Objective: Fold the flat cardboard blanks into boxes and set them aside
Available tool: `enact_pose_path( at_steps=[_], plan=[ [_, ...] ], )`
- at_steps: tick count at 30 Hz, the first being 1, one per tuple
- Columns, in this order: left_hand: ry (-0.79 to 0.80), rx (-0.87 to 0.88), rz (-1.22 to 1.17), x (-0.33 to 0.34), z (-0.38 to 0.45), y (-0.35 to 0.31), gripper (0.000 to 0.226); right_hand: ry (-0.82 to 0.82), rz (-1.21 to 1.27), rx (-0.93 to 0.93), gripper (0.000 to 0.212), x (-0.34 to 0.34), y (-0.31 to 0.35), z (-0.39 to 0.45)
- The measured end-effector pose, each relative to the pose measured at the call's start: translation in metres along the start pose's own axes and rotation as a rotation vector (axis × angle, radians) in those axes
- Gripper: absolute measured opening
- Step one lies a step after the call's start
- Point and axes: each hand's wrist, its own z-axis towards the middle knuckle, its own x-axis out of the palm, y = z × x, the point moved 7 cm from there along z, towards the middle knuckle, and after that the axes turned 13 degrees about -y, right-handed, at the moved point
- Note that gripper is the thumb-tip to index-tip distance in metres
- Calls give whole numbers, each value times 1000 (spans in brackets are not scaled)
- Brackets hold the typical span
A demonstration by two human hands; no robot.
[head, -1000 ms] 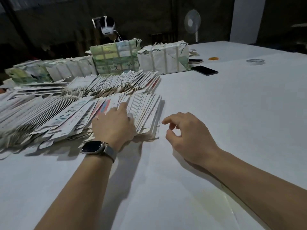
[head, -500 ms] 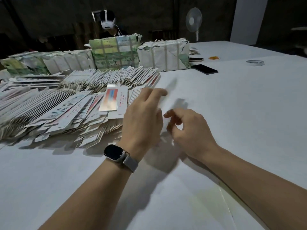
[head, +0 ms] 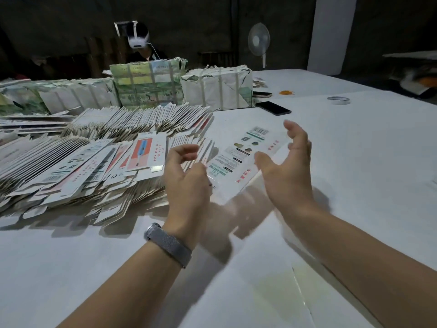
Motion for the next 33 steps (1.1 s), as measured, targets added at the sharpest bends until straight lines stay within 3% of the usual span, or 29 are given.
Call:
enact_pose_path(
  at_steps=[3, 6, 10, 14, 16, 20, 27, 29, 33],
  plan=[
    [94, -37, 32, 7, -8, 3, 46, 66, 222, 298, 80, 2, -13, 2],
    [255, -136, 140, 20, -16, 15, 57, 159, 366, 492, 78, 9, -20, -2],
    [441, -198, 173, 32, -28, 24, 58, 284, 318, 387, 80, 9, -19, -14],
    [489, -267, 54, 33, -31, 25, 32, 466, 326, 243, 89, 19, -12, -33],
    [501, -253, 45, 33, -31, 22, 33, 529, 350, 225, 86, 21, -9, -44],
    [501, -220, 53, 34, -35, 21, 35, 550, 394, 237, 76, 18, -8, -47],
    [520, -387, -102, 39, -41, 25, 25, 538, 378, 191, 67, 16, -5, -42],
    [515, -447, -140, 38, -41, 29, 32, 555, 369, 188, 68, 17, -5, -44],
    [579, -704, -288, 40, -48, 37, 72, 570, 372, 212, 65, 15, -5, -46]
  ],
)
